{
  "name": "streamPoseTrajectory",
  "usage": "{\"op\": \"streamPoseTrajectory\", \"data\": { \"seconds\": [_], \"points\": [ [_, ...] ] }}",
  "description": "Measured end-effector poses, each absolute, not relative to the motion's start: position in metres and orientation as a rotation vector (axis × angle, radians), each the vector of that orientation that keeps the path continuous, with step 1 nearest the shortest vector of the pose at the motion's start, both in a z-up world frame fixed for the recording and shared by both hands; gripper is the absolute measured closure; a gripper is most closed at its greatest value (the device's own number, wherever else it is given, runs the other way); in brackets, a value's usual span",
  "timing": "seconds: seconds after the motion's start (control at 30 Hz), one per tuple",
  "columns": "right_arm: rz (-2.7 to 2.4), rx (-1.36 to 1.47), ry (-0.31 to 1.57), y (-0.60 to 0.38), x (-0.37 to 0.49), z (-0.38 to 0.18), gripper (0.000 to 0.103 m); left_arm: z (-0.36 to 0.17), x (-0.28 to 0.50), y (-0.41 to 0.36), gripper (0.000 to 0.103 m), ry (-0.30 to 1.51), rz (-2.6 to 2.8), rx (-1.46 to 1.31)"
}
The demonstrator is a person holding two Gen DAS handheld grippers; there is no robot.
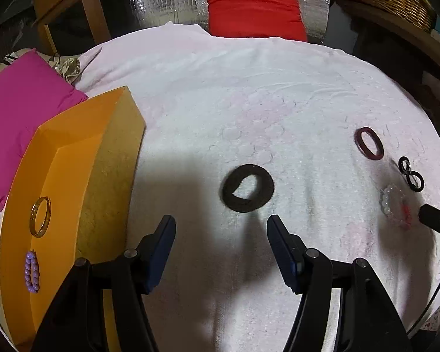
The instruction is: Organize jewelry
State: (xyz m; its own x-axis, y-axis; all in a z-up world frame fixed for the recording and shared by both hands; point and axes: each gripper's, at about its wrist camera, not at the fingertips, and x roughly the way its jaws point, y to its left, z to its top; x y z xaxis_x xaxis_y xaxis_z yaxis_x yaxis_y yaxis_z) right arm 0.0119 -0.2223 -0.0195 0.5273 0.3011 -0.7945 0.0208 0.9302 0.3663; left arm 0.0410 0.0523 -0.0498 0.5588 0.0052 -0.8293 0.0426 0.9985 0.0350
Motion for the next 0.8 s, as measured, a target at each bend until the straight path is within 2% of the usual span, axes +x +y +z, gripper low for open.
{"op": "streamPoseTrajectory", "data": {
  "seconds": [0.03, 0.1, 0.13, 0.33, 0.37, 0.4, 0.5, 0.57, 0.6, 0.63, 0.7, 0.77, 0.8],
  "points": [
    [0.175, 0.343, 1.011, -0.220, 0.014, -0.021, 0.056, -0.051, 0.043, 0.054, 0.037, 0.984, -0.029, 0.047],
    [0.173, 0.293, 1.029, -0.209, 0.020, -0.024, 0.046, -0.054, 0.047, 0.055, 0.037, 0.995, -0.048, 0.035],
    [0.164, 0.264, 1.038, -0.203, 0.023, -0.028, 0.044, -0.055, 0.049, 0.056, 0.037, 0.998, -0.050, 0.035],
    [0.121, 0.071, 1.026, -0.173, 0.026, -0.038, 0.043, -0.060, 0.062, 0.051, 0.037, 1.001, -0.107, 0.029],
    [0.109, 0.047, 1.018, -0.170, 0.024, -0.039, 0.048, -0.061, 0.064, 0.050, 0.037, 1.002, -0.109, 0.033],
    [0.084, 0.014, 1.003, -0.167, 0.023, -0.039, 0.062, -0.063, 0.066, 0.049, 0.037, 1.005, -0.109, 0.032],
    [0.062, -0.024, 0.982, -0.163, 0.022, -0.039, 0.086, -0.067, 0.073, 0.051, 0.037, 1.003, -0.132, -0.012],
    [0.058, -0.011, 0.981, -0.163, 0.023, -0.039, 0.089, -0.069, 0.076, 0.053, 0.039, 1.002, -0.144, -0.049],
    [0.058, -0.002, 0.982, -0.163, 0.023, -0.039, 0.089, -0.070, 0.077, 0.055, 0.043, 0.999, -0.151, -0.067],
    [0.060, 0.003, 0.982, -0.164, 0.023, -0.038, 0.089, -0.071, 0.078, 0.056, 0.058, 0.993, -0.152, -0.075],
    [0.076, 0.029, 0.977, -0.165, 0.023, -0.035, 0.094, -0.071, 0.079, 0.055, 0.074, 0.980, -0.151, -0.066],
    [0.095, 0.059, 0.971, -0.169, 0.023, -0.031, 0.094, -0.071, 0.078, 0.053, 0.086, 0.978, -0.171, -0.074],
    [0.107, 0.073, 0.973, -0.170, 0.023, -0.030, 0.095, -0.070, 0.077, 0.052, 0.088, 0.974, -0.175, -0.071]
  ]
}}
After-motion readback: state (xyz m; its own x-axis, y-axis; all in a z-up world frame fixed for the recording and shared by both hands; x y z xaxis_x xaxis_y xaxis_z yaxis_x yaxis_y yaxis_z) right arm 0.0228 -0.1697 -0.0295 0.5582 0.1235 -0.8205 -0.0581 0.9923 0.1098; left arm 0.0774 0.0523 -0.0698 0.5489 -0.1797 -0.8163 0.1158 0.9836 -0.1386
